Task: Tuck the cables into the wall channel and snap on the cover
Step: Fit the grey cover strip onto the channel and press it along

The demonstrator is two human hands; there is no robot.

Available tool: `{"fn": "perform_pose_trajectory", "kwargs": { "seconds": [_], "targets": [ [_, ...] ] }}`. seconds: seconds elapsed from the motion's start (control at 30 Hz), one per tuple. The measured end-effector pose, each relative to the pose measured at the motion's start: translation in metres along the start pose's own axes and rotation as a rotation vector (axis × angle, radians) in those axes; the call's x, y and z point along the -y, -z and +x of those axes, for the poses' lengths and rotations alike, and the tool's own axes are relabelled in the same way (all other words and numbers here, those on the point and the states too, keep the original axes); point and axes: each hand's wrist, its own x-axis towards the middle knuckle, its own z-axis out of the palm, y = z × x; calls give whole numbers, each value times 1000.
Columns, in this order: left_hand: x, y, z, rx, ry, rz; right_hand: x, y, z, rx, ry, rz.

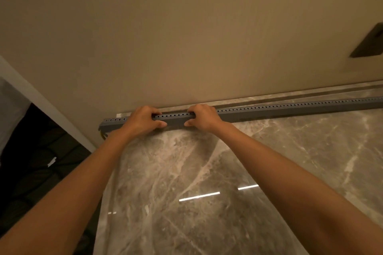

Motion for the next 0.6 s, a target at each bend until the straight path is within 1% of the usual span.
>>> {"fn": "perform_pose_trajectory", "kwargs": {
  "seconds": [0.07, 0.2, 0.43, 0.53, 0.6],
  "targets": [
    [5, 3, 0, 10, 17, 20, 14, -6, 3, 9, 30, 10],
    [4, -2, 1, -24, 11, 115, 29, -16, 9, -14, 52, 24],
    [1, -7, -3, -94, -93, 305, 26, -22, 7, -68, 117, -56],
    [4, -5, -2, -86, -100, 298, 26, -19, 9, -51, 114, -31],
    [6, -4, -1, -81, -89, 218, 27, -16, 10, -30, 101, -13]
  ]
}}
